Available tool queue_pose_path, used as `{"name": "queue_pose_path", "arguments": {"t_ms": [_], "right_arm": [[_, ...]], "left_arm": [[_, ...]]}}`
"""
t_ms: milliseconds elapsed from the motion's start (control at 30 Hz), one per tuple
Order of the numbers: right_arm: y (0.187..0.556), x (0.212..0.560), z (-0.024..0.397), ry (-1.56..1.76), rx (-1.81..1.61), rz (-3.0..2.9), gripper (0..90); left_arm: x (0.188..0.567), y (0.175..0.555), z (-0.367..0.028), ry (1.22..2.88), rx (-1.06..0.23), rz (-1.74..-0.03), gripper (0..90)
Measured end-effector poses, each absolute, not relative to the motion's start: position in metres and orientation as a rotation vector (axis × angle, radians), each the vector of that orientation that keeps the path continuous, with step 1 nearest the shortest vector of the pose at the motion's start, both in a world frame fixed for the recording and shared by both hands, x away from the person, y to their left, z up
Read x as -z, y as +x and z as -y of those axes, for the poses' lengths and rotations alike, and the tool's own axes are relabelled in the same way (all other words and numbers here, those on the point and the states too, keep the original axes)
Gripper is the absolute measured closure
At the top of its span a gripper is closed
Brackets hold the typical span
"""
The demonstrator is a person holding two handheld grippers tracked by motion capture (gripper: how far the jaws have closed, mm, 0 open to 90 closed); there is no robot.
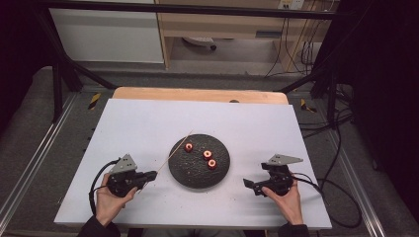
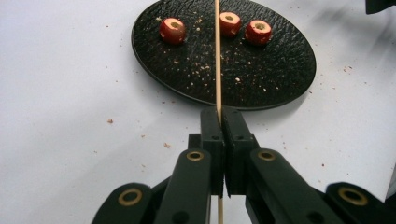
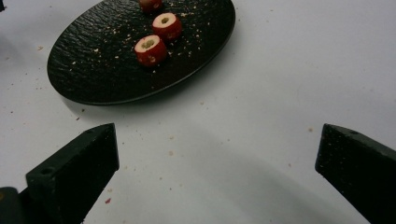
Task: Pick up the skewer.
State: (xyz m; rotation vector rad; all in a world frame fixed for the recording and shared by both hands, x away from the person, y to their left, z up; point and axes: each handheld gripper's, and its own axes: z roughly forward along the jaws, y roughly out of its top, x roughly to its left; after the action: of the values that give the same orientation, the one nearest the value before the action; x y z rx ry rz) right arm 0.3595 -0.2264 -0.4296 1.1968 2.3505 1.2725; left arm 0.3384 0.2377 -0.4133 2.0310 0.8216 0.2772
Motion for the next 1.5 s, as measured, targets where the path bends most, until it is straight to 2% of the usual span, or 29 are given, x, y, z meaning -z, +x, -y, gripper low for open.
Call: {"name": "queue_pose_path", "arguments": {"t_ms": [533,1167,1500], "right_arm": [[0.380,0.404,0.172,1.090,-1.193,-2.417,0.5],[0.403,0.398,0.133,1.055,-1.094,-2.511,1.4],[0.417,0.394,0.107,0.996,-1.001,-2.590,5.6]], "left_arm": [[0.424,0.333,-0.252,1.993,-0.257,-0.822,88.2],[0.428,0.332,-0.258,1.952,-0.254,-0.814,88.2],[0.428,0.331,-0.259,1.946,-0.257,-0.809,88.3]]}}
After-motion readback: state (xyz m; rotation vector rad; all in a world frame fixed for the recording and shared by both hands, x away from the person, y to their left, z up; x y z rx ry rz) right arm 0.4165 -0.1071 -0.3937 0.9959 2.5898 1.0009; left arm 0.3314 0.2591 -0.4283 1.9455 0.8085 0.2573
